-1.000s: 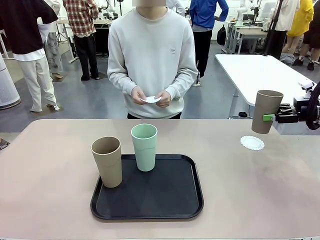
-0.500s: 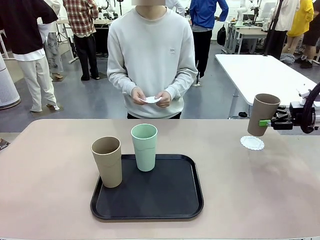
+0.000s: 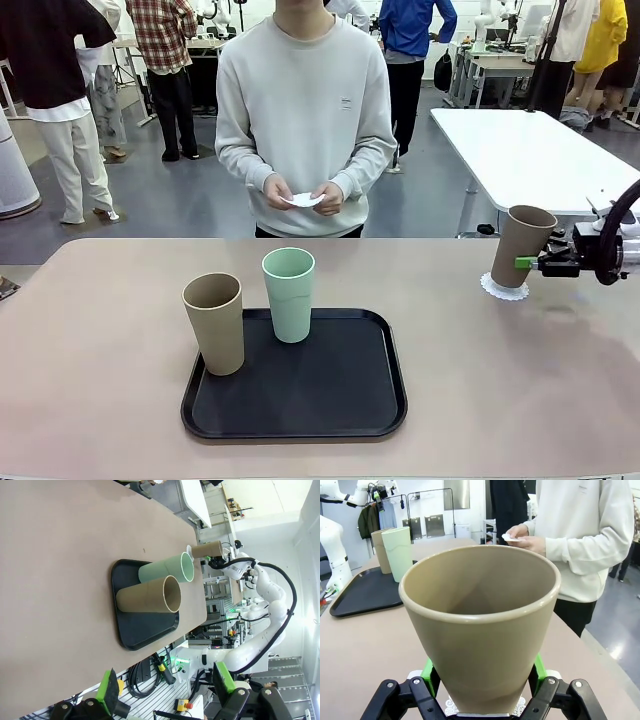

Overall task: Place coasters on the table and set cups on them.
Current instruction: Pick up one Reusable plastic cup and place it on a coaster set by the human.

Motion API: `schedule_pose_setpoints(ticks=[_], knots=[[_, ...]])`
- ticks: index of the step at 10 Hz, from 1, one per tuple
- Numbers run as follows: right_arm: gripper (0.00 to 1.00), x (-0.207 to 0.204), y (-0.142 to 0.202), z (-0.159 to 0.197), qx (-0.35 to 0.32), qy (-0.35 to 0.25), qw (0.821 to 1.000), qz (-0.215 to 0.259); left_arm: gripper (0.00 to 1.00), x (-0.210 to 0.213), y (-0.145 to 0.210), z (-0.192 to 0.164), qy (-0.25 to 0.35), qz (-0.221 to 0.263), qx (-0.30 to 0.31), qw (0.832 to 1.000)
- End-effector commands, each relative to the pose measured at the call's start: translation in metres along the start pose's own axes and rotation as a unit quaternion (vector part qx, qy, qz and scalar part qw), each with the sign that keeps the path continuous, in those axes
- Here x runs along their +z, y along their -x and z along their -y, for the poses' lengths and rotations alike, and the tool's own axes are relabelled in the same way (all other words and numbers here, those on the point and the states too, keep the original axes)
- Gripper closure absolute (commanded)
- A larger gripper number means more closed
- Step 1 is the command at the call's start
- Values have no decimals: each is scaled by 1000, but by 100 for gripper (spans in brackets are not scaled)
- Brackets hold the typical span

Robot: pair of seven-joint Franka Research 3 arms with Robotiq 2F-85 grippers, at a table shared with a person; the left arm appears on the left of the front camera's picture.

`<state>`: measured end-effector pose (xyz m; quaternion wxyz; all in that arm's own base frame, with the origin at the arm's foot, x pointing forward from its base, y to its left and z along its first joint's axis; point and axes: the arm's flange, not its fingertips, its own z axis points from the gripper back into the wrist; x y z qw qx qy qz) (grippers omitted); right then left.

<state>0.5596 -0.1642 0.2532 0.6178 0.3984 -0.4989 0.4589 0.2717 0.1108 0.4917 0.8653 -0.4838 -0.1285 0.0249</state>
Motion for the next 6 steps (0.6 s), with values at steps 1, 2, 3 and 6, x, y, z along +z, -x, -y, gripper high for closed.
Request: schedule_pose_setpoints(ticks=[1, 2, 3, 6], knots=[[16, -1, 1, 9, 2, 1, 1000, 3, 0, 0, 0, 0, 6, -1, -6, 1000], [16, -3, 4, 9, -2, -1, 1000, -2, 0, 0, 0, 0, 6, -1, -6, 1000], [16, -3, 5, 8, -5, -2, 1000, -5, 0, 0, 0, 0, 6, -1, -6, 1000], [16, -7, 10, 9, -15, -2, 1000, -14, 0, 0, 0, 0, 6, -1, -6, 1000]])
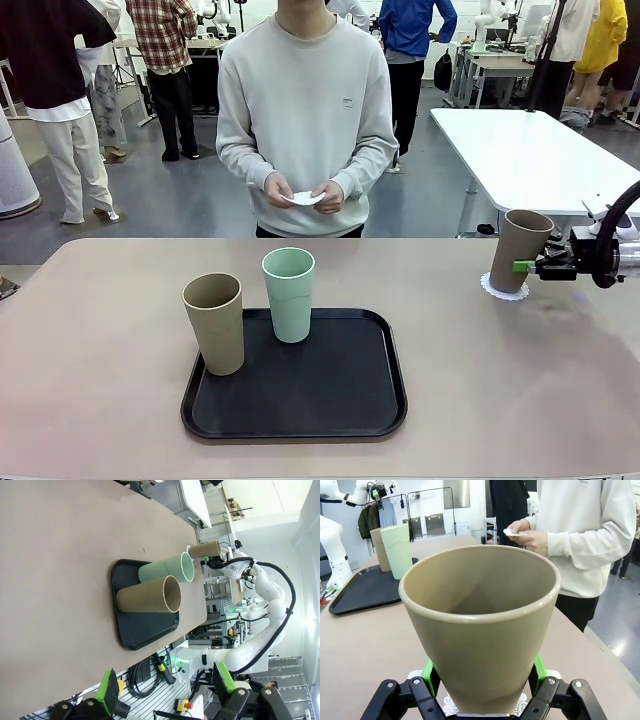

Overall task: Place coasters on the table and set cups on them.
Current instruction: Pick up one Reusable plastic cup and place it on a coaster set by the human.

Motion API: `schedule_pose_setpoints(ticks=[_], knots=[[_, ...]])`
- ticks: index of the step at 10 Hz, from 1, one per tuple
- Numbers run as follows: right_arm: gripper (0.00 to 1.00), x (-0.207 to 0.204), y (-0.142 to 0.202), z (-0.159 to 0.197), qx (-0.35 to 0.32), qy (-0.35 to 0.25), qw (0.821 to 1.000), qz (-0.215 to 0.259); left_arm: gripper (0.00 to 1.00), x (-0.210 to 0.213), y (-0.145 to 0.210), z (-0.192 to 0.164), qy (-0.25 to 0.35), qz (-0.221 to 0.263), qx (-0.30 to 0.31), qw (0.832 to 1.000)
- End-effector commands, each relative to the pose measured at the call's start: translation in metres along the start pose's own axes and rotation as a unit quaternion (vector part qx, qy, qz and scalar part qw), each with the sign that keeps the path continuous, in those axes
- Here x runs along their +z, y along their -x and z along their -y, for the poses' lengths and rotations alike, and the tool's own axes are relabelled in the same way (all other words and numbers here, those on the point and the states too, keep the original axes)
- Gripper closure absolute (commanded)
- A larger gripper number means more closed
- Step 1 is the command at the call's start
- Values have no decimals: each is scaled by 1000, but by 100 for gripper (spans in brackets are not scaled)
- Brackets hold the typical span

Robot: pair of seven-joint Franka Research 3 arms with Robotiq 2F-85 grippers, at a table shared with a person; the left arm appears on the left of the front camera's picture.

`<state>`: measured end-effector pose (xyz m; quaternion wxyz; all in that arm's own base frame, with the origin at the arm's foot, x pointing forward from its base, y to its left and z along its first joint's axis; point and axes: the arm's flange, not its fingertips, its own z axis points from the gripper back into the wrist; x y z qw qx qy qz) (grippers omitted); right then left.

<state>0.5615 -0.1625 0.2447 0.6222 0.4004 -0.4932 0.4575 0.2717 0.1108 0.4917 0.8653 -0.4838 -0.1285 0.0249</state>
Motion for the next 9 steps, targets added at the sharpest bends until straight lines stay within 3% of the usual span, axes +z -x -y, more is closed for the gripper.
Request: schedule_pose_setpoints(ticks=[1, 6, 7, 9], knots=[[16, -4, 3, 8, -13, 1, 1000, -13, 0, 0, 0, 0, 6, -1, -6, 1000], [16, -6, 3, 8, -22, 2, 1000, -19, 0, 0, 0, 0, 6, -1, -6, 1000], [0, -6, 2, 8, -27, 3, 999, -20, 0, 0, 0, 0, 6, -1, -6, 1000], [0, -5, 2, 9, -38, 8, 999, -35, 0, 0, 0, 0, 6, -1, -6, 1000]])
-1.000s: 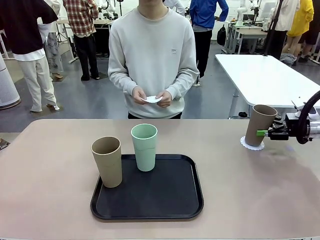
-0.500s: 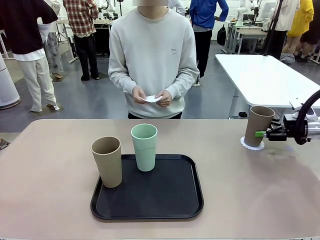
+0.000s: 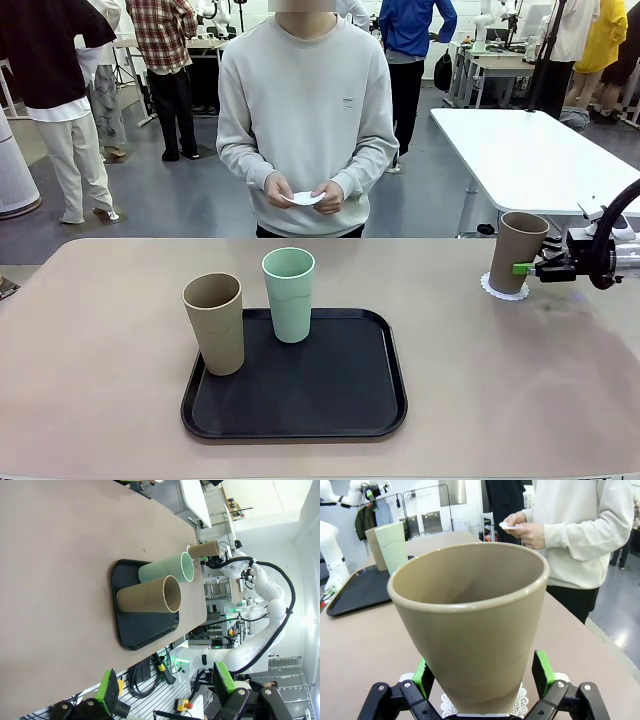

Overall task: Place coasters on the table and set cups on them.
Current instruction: Pick up one Reusable plastic cup and place it on a coaster set by the human.

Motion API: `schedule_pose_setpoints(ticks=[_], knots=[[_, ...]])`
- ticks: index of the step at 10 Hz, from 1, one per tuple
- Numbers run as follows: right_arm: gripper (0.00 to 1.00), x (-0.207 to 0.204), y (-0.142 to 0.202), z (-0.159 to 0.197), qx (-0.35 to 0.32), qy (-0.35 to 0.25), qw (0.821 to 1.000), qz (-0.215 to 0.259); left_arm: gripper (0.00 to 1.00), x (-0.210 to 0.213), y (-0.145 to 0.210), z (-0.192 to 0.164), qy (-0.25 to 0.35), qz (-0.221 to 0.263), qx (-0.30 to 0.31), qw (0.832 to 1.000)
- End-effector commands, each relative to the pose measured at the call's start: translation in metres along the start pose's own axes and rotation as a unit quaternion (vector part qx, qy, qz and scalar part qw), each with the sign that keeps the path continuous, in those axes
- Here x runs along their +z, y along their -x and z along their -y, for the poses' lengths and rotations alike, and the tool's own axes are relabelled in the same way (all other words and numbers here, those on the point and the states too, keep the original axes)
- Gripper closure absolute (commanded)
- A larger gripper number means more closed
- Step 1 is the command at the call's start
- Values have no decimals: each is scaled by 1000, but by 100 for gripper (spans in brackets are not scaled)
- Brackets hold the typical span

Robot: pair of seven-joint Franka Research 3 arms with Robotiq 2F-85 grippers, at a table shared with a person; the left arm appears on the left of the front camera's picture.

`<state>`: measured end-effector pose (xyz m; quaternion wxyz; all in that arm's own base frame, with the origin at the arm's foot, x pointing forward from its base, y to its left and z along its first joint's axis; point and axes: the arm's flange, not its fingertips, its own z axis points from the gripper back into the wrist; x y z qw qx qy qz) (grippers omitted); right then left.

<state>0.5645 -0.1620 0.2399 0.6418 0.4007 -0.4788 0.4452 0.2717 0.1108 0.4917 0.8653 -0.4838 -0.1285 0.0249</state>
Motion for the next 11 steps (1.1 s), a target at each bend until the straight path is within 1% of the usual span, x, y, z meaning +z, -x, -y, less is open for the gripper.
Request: schedule_pose_setpoints(ticks=[1, 5, 6, 8, 10, 11], knots=[[0, -2, -3, 6, -18, 2, 999, -30, 0, 0, 0, 0, 6, -1, -6, 1000], [0, 1, -3, 6, -27, -5, 998, -64, 0, 0, 0, 0, 6, -1, -6, 1000], [0, 2, -3, 6, -36, -6, 996, -83, 0, 0, 0, 0, 6, -1, -6, 1000], [0, 9, -4, 5, -36, -5, 994, -100, 0, 0, 0, 0, 6, -1, -6, 1000], [0, 21, -6, 4, -36, -5, 994, -99, 0, 0, 0, 0, 6, -1, -6, 1000], [0, 28, -5, 2, -39, -1, 993, -110, 0, 0, 0, 0, 6, -1, -6, 1000]])
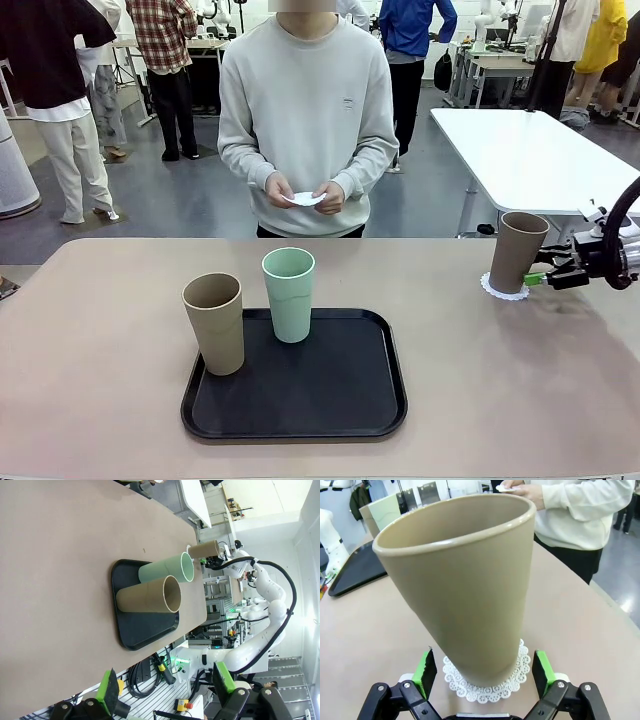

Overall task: Place coasters on the table and set cups on them.
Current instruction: Pick up one Reusable plastic cup and place it on a coaster set by the human.

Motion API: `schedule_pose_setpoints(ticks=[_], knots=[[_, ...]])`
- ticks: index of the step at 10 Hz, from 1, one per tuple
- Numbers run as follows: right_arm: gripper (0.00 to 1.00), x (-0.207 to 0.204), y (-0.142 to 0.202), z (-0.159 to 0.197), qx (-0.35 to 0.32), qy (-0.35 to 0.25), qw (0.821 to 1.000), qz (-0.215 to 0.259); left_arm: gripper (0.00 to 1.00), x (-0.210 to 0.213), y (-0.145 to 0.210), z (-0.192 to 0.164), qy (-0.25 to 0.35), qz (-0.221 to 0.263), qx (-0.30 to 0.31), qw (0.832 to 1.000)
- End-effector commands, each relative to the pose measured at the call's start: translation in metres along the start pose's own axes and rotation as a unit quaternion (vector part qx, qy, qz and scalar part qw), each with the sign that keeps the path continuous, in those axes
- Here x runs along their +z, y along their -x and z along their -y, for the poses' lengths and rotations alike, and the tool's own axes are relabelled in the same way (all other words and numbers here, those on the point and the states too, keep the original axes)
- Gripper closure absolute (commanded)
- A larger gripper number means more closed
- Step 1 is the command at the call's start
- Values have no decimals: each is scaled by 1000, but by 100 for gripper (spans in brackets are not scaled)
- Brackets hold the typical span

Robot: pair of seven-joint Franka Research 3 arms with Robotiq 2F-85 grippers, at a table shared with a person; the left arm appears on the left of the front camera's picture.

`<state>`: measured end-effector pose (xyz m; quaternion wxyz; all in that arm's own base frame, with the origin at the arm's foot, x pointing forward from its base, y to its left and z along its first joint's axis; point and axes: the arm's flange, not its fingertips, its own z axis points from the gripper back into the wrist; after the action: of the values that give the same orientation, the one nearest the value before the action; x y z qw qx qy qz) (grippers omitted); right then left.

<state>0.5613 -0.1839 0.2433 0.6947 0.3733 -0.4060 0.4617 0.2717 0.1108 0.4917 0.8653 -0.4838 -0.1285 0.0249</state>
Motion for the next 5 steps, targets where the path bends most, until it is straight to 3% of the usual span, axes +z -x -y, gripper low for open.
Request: schedule_pose_setpoints(ticks=[1, 3, 5], knots=[[0, 17, -4, -5, -27, 15, 998, -56, 0, 0, 0, 0, 6, -1, -6, 1000], [0, 37, -8, -15, -82, 52, 986, -133, 0, 0, 0, 0, 6, -1, -6, 1000], [0, 46, -37, -43, -130, 102, 967, -194, 0, 0, 0, 0, 6, -1, -6, 1000]])
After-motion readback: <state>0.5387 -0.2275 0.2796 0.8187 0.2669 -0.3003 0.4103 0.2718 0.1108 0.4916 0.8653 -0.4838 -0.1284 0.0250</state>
